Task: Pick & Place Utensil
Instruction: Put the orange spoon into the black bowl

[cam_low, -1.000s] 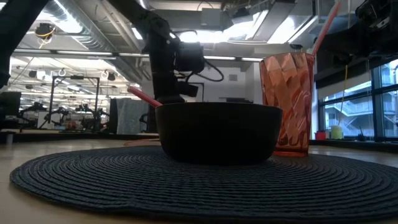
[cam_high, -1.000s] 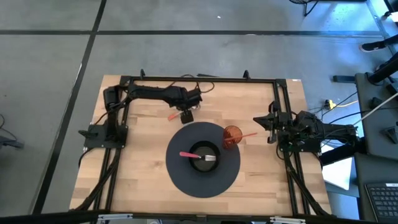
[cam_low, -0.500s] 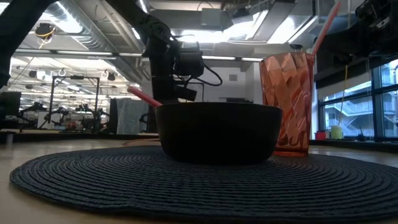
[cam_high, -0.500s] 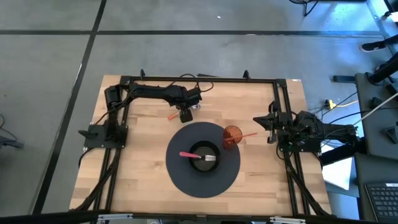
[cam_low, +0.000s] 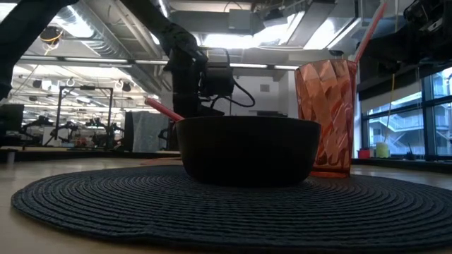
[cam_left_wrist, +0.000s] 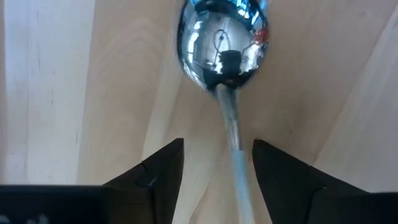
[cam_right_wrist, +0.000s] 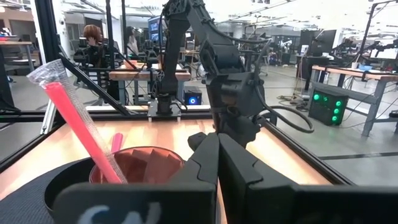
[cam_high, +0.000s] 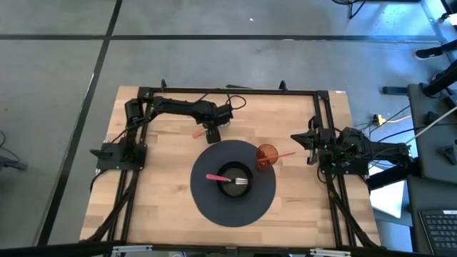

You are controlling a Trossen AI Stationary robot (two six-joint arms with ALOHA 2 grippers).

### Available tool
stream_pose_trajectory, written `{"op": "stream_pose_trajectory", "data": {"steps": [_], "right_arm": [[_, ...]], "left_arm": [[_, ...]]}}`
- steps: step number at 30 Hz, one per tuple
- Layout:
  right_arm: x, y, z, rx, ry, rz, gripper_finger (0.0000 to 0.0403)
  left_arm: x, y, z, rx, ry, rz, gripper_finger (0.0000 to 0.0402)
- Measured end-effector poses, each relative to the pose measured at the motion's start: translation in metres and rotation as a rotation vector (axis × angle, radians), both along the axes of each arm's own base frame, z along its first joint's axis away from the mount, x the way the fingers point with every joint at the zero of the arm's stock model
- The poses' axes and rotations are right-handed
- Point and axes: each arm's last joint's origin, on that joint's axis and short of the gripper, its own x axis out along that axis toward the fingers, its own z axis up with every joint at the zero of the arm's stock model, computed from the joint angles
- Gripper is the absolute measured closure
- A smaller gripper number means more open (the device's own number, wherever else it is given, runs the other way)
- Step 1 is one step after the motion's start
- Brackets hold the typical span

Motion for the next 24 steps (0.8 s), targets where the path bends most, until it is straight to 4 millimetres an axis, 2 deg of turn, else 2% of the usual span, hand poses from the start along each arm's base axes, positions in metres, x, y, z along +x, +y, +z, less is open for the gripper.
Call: {"op": "stream_pose_trajectory", "data": {"steps": [4, 6, 9, 11, 15, 18, 24], "right_arm": [[0.000, 0.000, 0.000, -0.003, 0.000, 0.000, 0.0398], [0.000, 0.000, 0.000, -0.003, 0.000, -0.001, 0.0398], [0.000, 0.000, 0.000, -0.003, 0.000, -0.001, 0.0398], [0.000, 0.000, 0.000, -0.003, -0.001, 0.000, 0.0398], [0.000, 0.000, 0.000, -0.003, -0.001, 0.000, 0.0398], [0.000, 0.000, 0.000, -0.002, -0.001, 0.000, 0.0398], [0.000, 0.000, 0.000, -0.003, -0.001, 0.000, 0.0398]], "left_arm": [[-0.001, -0.001, 0.002, 0.012, 0.004, 0.008, 0.0249], [-0.002, 0.000, 0.001, 0.017, 0.013, 0.012, 0.0285], [-0.005, 0.001, 0.000, 0.030, 0.048, 0.012, 0.0361], [-0.006, 0.001, 0.000, 0.042, 0.055, 0.011, 0.0389], [-0.008, -0.001, 0.002, 0.011, 0.071, 0.006, 0.0396], [-0.009, -0.003, 0.011, -0.013, 0.041, 0.000, 0.0397], [-0.014, -0.012, 0.052, -0.097, -0.111, -0.019, 0.0397]]}}
